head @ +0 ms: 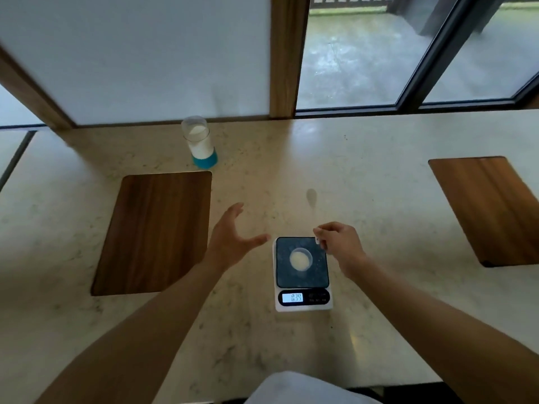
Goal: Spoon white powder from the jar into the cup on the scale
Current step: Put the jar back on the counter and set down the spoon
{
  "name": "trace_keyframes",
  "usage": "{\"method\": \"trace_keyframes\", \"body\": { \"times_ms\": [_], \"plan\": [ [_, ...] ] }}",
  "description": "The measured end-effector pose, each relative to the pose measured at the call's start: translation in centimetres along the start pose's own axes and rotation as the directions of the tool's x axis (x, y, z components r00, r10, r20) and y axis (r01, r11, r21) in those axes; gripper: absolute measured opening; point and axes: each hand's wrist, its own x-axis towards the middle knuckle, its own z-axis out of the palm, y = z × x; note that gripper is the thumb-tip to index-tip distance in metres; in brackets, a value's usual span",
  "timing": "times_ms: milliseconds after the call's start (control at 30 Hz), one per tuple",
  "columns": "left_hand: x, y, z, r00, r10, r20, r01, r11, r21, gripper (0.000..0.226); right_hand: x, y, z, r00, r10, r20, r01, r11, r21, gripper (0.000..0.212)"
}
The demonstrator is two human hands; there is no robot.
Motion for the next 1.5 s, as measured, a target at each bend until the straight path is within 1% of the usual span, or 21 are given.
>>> {"method": "trace_keyframes", "body": {
  "times_ms": [100, 267, 367, 500, 767, 900, 1067, 1267, 1500],
  "plan": [
    [-1.5, -0.4, 1.2, 1.0, -0.002, 0.011, 0.002, 1.0, 0.028, 0.106, -1.0, 2.5, -1.7, 1.0, 0.0, -0.023, -0.001, 0.999, -0.034, 0.008],
    [-3.7, -0.8, 3.0, 0.999, -0.007, 0.048, 0.004, 0.998, 0.065, 0.107, -2.6, 5.9, -3.9, 0.998, 0.028, -0.049, -0.029, 0.999, -0.019, 0.005],
    [-4.9, -1.1, 3.9, 0.997, -0.013, 0.077, 0.007, 0.997, 0.081, 0.109, -3.4, 7.3, -4.6, 0.997, 0.062, -0.038, -0.063, 0.998, -0.014, 0.006],
    [-6.4, -1.8, 5.0, 0.993, -0.034, 0.117, 0.02, 0.993, 0.116, 0.11, -4.1, 8.8, -5.2, 0.997, 0.076, -0.025, -0.077, 0.994, -0.071, 0.005],
    [-8.0, -2.9, 6.1, 0.98, -0.076, 0.185, 0.042, 0.983, 0.177, 0.113, -3.8, 10.4, -5.2, 0.995, 0.1, 0.007, -0.095, 0.958, -0.271, 0.008],
    [-8.3, -3.2, 6.3, 0.974, -0.075, 0.213, 0.03, 0.978, 0.209, 0.11, -3.7, 11.0, -5.0, 0.991, 0.131, 0.005, -0.122, 0.936, -0.329, 0.01],
    [-8.5, -3.4, 6.4, 0.969, -0.085, 0.23, 0.031, 0.973, 0.229, 0.11, -3.6, 11.4, -4.6, 0.99, 0.137, 0.02, -0.12, 0.92, -0.373, 0.015],
    [-8.9, -3.4, 6.6, 0.976, -0.075, 0.203, 0.039, 0.983, 0.177, 0.108, -3.9, 11.8, -3.9, 0.989, 0.145, 0.019, -0.125, 0.905, -0.408, 0.023],
    [-8.9, -3.4, 6.6, 0.978, -0.069, 0.199, 0.036, 0.986, 0.165, 0.107, -3.9, 11.8, -3.7, 0.99, 0.139, -0.004, -0.129, 0.904, -0.407, 0.022]
  ]
}}
